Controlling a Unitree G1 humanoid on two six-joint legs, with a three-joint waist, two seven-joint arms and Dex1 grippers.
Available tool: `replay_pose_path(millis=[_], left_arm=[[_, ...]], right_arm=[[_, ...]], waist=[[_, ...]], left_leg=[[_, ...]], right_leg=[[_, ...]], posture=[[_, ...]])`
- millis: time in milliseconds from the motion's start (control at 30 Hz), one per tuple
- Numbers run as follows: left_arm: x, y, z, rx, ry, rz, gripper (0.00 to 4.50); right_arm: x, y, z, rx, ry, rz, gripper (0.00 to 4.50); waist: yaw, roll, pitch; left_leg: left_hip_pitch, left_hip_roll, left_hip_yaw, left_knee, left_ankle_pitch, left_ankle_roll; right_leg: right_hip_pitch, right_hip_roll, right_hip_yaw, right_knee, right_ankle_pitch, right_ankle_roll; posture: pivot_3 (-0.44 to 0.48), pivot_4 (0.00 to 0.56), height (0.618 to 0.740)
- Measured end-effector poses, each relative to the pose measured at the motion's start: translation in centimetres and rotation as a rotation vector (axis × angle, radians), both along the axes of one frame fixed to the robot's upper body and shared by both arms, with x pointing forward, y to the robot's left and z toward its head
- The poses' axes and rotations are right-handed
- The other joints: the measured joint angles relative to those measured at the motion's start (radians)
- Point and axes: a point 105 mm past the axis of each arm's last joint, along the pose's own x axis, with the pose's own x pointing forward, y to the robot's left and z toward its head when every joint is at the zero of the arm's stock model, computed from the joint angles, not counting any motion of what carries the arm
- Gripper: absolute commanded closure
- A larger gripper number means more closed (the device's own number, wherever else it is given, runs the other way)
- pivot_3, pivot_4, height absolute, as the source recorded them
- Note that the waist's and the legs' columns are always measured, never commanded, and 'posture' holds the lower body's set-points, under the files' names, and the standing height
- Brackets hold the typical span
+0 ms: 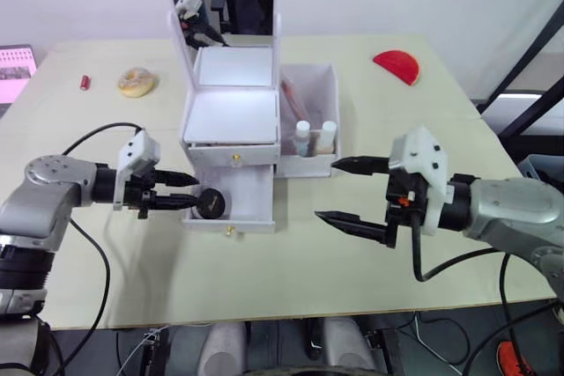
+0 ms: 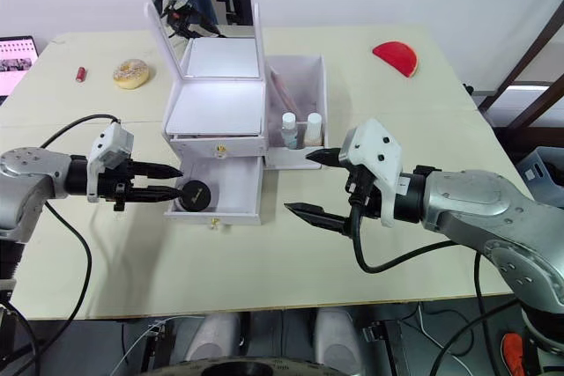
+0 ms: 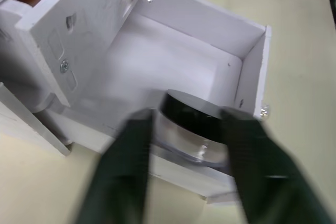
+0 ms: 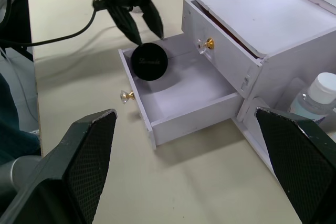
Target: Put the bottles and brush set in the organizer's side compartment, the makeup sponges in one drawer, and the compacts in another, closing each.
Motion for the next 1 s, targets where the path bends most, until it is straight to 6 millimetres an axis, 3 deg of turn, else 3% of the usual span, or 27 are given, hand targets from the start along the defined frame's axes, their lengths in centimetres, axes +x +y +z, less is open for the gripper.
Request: replay_pose_path(millis=[33,567,800,900,1000], left_arm=[[-0.1,0.0,0.0,0.002,-0.003,-0.008,4.47],[-0.1,0.2,-1.1,0.079,-0.001,-0.027,4.47],[0.4,0.0,0.0,0.071,-0.03,-0.025,4.47],[0.5,0.0,0.3,0.059,-0.03,-0.018,3.59],[0.5,0.0,0.3,0.056,-0.03,-0.014,1.99]], right_arm=[[0.0,0.0,0.0,0.001,0.0,0.0,0.0],[-0.2,0.2,0.0,0.005,-0.003,-0.001,0.0],[-0.2,0.2,-0.1,0.005,-0.001,-0.003,0.0],[-0.2,0.2,-0.1,0.004,-0.002,-0.002,0.0],[-0.2,0.2,-0.1,0.005,-0.001,-0.001,0.0]], waist=[[0.0,0.0,0.0],[-0.001,0.0,0.0],[0.0,0.0,0.0],[-0.001,0.0,0.0],[-0.002,0.0,0.0]], left_leg=[[0.0,0.0,0.0,0.0,0.0,0.0],[0.0,0.0,0.0,0.0,0.0,0.0],[0.0,0.0,0.0,0.0,0.0,0.0],[0.0,0.0,0.0,0.0,0.0,0.0],[0.0,0.0,0.0,0.0,0.0,0.0]], right_leg=[[0.0,0.0,0.0,0.0,0.0,0.0],[0.0,0.0,0.0,0.0,0.0,0.0],[0.0,0.0,0.0,0.0,0.0,0.0],[0.0,0.0,0.0,0.0,0.0,0.0],[0.0,0.0,0.0,0.001,0.0,0.0]], posture=[[0.0,0.15,0.739],[0.0,0.15,0.739],[0.0,0.15,0.739],[0.0,0.15,0.739],[0.0,0.15,0.739]])
